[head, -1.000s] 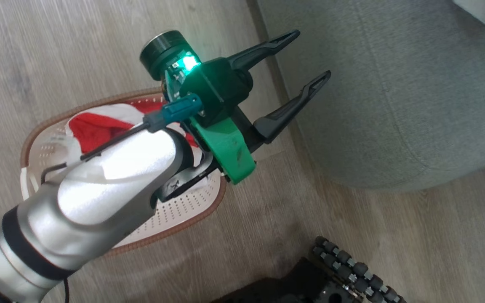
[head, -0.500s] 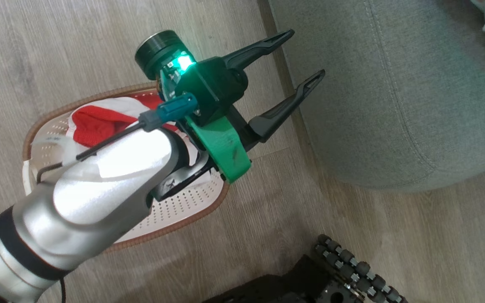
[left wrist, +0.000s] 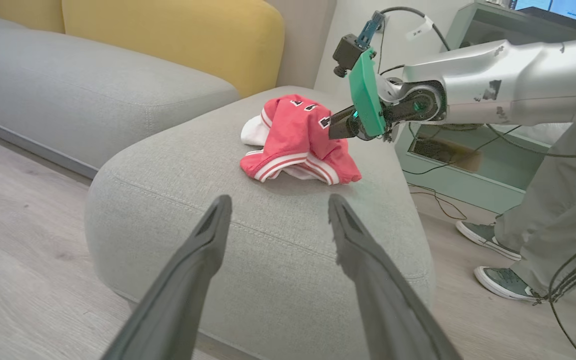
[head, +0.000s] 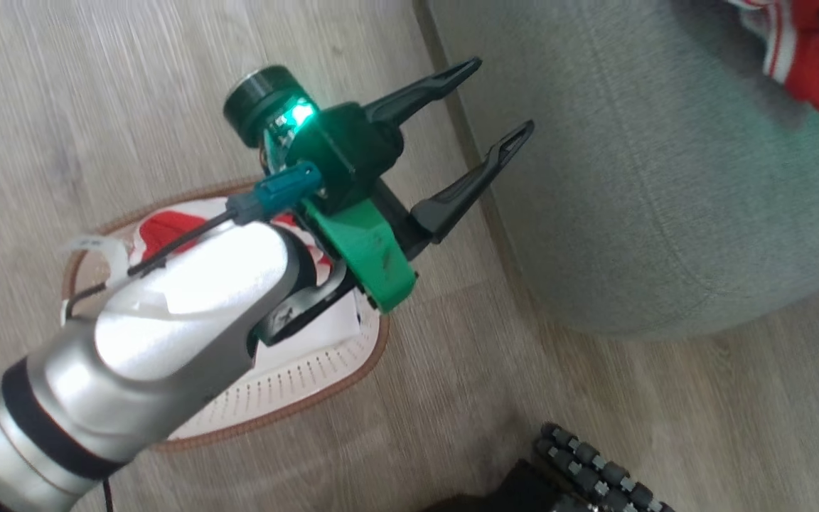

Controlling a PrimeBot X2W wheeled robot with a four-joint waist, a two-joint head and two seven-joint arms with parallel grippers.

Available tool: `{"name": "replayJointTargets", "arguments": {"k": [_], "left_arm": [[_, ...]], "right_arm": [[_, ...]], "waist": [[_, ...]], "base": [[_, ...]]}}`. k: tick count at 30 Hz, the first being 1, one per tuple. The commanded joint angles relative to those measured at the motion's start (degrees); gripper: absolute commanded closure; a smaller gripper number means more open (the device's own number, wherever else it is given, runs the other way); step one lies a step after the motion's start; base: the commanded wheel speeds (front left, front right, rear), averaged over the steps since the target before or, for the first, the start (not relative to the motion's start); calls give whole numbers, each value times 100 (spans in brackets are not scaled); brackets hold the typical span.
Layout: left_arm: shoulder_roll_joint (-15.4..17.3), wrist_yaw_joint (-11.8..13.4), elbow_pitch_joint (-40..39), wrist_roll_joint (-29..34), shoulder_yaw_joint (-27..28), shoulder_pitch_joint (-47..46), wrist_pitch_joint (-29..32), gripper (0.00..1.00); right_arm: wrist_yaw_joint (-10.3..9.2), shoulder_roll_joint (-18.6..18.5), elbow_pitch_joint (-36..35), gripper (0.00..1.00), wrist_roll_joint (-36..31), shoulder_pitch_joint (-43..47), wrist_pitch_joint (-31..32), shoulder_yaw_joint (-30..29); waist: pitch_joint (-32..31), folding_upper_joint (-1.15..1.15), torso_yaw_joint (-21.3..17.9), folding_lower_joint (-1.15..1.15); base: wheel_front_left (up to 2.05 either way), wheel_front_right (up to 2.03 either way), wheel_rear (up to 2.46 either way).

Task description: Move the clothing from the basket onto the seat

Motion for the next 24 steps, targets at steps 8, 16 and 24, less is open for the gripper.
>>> {"name": "replayJointTargets", "arguments": {"k": [8,16,24], "left_arm": [[43,155,21,-221,209,412,-353,0],[7,311,171,-415,323,798,-682,0],[14,453,277,-581,489,1157,-904,0]], "right_arm": [[-2,-674,-793,0,522,563,268,779],[-2,-1235,-1677,0,829,881,-307,861],[-2,-1493,-2553,0,979,1564,-961,256]], "waist": [[-945,0,-94,0],[-1635,0,98,0],[-2200,0,503,0]], "base": [[0,0,0],[0,0,0],[0,0,0]]}}
